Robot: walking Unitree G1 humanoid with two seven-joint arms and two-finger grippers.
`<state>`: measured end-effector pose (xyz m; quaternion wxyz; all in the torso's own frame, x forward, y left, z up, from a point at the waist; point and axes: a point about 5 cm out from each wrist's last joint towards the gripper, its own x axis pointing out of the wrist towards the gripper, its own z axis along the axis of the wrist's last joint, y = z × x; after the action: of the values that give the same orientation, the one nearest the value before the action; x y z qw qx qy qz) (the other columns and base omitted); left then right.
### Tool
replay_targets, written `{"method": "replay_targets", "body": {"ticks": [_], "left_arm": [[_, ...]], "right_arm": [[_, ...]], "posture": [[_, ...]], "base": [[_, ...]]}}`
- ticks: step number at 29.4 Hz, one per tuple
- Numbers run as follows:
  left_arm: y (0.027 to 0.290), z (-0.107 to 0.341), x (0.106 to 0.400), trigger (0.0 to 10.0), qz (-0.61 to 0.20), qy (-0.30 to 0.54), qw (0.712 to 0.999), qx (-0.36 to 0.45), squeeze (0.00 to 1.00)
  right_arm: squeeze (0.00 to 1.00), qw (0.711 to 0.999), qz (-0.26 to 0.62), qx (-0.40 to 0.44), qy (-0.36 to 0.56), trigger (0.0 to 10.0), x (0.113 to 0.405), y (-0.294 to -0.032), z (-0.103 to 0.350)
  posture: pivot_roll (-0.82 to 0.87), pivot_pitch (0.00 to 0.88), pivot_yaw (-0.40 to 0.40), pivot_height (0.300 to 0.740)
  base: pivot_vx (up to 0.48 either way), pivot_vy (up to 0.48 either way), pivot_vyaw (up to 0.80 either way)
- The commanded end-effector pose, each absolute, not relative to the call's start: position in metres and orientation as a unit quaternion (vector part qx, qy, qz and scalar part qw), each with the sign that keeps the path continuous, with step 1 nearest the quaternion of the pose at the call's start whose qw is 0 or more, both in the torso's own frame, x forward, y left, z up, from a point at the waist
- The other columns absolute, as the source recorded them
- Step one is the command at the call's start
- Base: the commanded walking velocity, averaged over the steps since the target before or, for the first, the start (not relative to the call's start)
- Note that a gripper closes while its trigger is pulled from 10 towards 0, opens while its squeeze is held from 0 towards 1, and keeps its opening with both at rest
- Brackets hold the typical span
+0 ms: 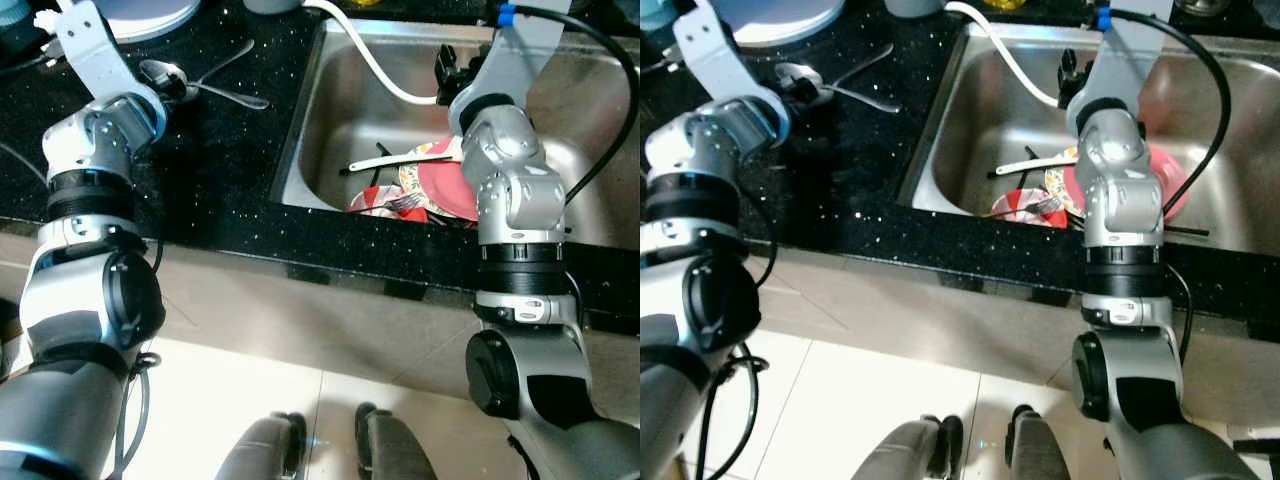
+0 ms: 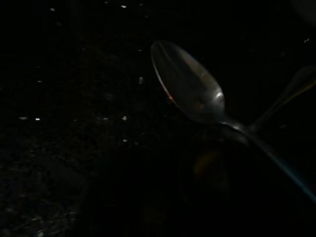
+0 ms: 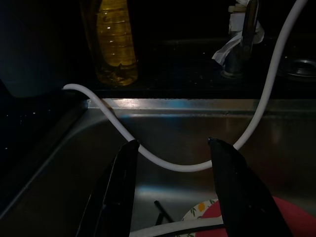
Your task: Kitchen organization
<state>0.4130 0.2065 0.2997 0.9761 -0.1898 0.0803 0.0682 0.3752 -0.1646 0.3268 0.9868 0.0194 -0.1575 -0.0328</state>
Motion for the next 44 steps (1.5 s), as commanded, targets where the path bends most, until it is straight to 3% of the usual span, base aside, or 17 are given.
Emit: {"method": "replay_targets", "body": {"ticks": [1, 10, 15, 16, 17, 30, 35, 36, 44], "left_arm": [[0.211, 0.263, 0.412, 0.0, 0.098, 0.159, 0.969, -0.161, 0.00], [0.219, 0.262, 0.411, 0.0, 0.111, 0.163, 0.968, -0.156, 0.00], [0.223, 0.290, 0.413, 0.0, 0.104, 0.063, 0.986, -0.110, 0.00], [0.224, 0.296, 0.413, 3.7, 0.108, 0.045, 0.989, -0.093, 0.00], [0.223, 0.303, 0.413, 10.0, 0.104, 0.024, 0.991, -0.084, 0.00], [0.170, 0.346, 0.411, 10.0, 0.002, -0.084, 0.994, 0.077, 0.00], [0.192, 0.341, 0.414, 10.0, 0.073, -0.043, 0.991, 0.104, 0.00], [0.199, 0.339, 0.414, 10.0, 0.090, -0.035, 0.989, 0.111, 1.00], [0.253, 0.332, 0.403, 10.0, 0.194, 0.007, 0.978, 0.077, 1.00]], "right_arm": [[0.00, 0.986, -0.032, 0.019, -0.161, 10.0, 0.374, -0.164, 0.328], [0.00, 0.986, -0.031, 0.023, -0.160, 10.0, 0.374, -0.164, 0.328], [0.00, 0.986, -0.029, 0.025, -0.161, 10.0, 0.375, -0.163, 0.329], [0.00, 0.986, -0.029, 0.025, -0.161, 10.0, 0.375, -0.163, 0.329], [0.00, 0.986, -0.029, 0.026, -0.161, 10.0, 0.375, -0.163, 0.329], [0.00, 0.986, -0.024, 0.027, -0.160, 10.0, 0.376, -0.160, 0.329], [0.00, 0.986, -0.025, 0.027, -0.160, 10.0, 0.375, -0.160, 0.329], [0.00, 0.986, -0.026, 0.027, -0.160, 10.0, 0.375, -0.160, 0.329], [0.00, 0.987, -0.028, 0.029, -0.158, 10.0, 0.375, -0.161, 0.326]], "posture": [[0.03, 0.237, 0.100, 0.740], [0.04, 0.239, 0.095, 0.740], [0.05, 0.241, 0.093, 0.740], [0.05, 0.241, 0.092, 0.740], [0.05, 0.241, 0.091, 0.740], [0.05, 0.241, 0.086, 0.740], [0.05, 0.244, 0.090, 0.740], [0.05, 0.244, 0.090, 0.740], [0.06, 0.247, 0.091, 0.740]], "base": [[0.000, 0.000, 0.00], [0.000, 0.000, 0.00], [0.000, 0.000, 0.00], [0.000, 0.000, 0.00], [0.000, 0.000, 0.00], [0.000, 0.000, 0.00], [0.000, 0.000, 0.00], [0.000, 0.000, 0.00], [0.000, 0.000, 0.00]]}}
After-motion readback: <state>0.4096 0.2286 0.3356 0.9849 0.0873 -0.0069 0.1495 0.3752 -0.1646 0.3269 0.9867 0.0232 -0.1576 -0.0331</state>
